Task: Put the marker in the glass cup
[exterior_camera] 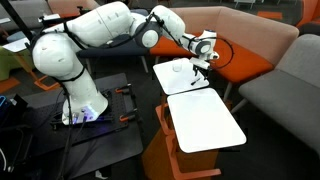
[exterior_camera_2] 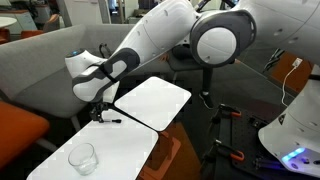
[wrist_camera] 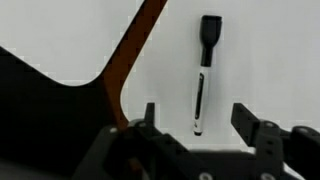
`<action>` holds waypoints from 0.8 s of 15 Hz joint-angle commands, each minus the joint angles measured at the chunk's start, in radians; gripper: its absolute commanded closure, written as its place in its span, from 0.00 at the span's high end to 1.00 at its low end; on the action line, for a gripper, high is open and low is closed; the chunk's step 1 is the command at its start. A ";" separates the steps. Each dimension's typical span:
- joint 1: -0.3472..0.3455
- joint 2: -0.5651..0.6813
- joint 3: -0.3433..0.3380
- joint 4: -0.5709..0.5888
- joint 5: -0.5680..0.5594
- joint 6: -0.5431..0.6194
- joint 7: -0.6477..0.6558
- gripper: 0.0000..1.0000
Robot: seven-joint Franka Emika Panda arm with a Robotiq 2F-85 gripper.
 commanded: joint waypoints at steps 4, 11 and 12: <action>0.005 0.109 0.014 0.194 0.006 -0.147 -0.007 0.52; -0.002 0.170 0.016 0.297 0.015 -0.247 -0.018 0.02; -0.004 0.136 0.018 0.252 0.021 -0.236 -0.027 0.00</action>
